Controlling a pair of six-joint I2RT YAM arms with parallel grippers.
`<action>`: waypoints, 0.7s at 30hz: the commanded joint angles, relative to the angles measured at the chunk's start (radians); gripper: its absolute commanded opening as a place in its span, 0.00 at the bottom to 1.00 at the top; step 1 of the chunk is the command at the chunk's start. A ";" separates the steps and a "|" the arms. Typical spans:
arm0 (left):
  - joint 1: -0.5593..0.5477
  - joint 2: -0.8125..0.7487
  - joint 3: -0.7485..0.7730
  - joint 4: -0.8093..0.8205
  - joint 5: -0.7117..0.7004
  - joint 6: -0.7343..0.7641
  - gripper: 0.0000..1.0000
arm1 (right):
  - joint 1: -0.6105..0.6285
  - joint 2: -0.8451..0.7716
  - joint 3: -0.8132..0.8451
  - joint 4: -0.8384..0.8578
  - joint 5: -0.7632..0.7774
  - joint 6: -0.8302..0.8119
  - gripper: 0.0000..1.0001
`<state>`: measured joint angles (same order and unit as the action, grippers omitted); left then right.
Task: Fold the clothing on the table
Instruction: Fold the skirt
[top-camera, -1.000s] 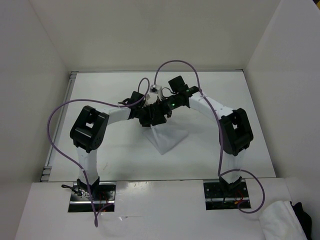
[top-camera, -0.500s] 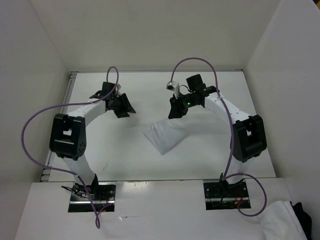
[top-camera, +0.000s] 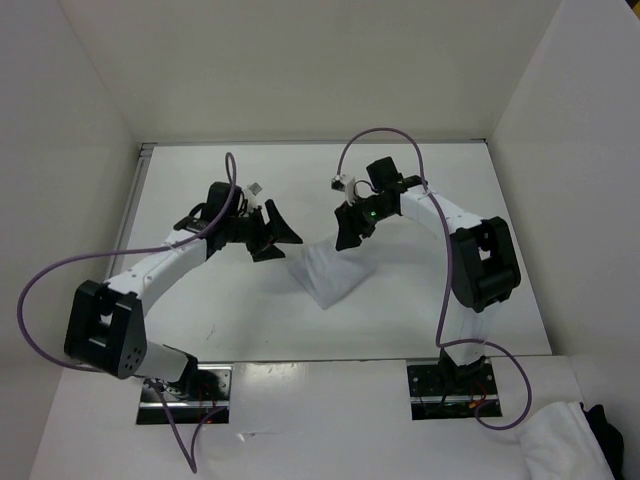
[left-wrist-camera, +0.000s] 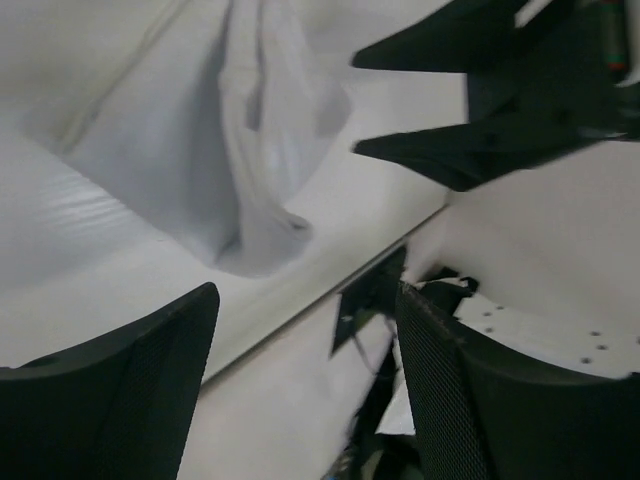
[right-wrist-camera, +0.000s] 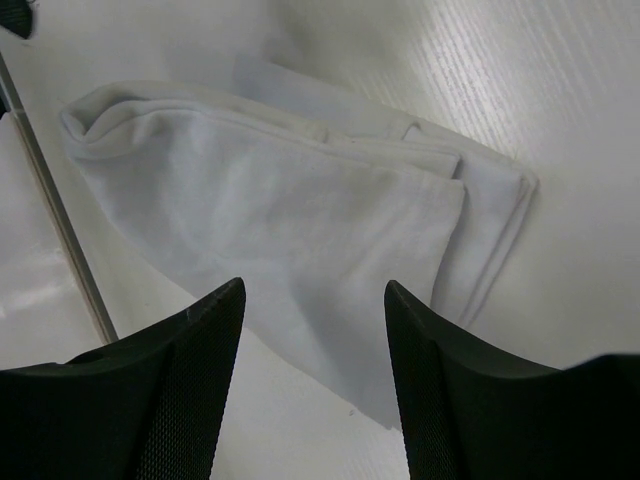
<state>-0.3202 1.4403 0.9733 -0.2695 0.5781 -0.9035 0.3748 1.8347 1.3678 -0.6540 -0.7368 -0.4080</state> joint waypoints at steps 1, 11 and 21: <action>-0.032 -0.113 0.004 0.059 -0.035 -0.159 0.79 | -0.002 -0.032 -0.007 0.077 0.033 0.032 0.64; -0.254 -0.100 0.083 -0.091 -0.349 -0.325 0.82 | -0.002 -0.023 -0.007 0.097 0.066 0.060 0.64; -0.355 0.135 0.257 -0.347 -0.593 -0.293 0.80 | -0.002 -0.055 -0.018 0.119 0.076 0.069 0.64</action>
<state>-0.6731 1.5375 1.1713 -0.5266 0.0811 -1.2068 0.3748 1.8332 1.3663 -0.5823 -0.6647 -0.3447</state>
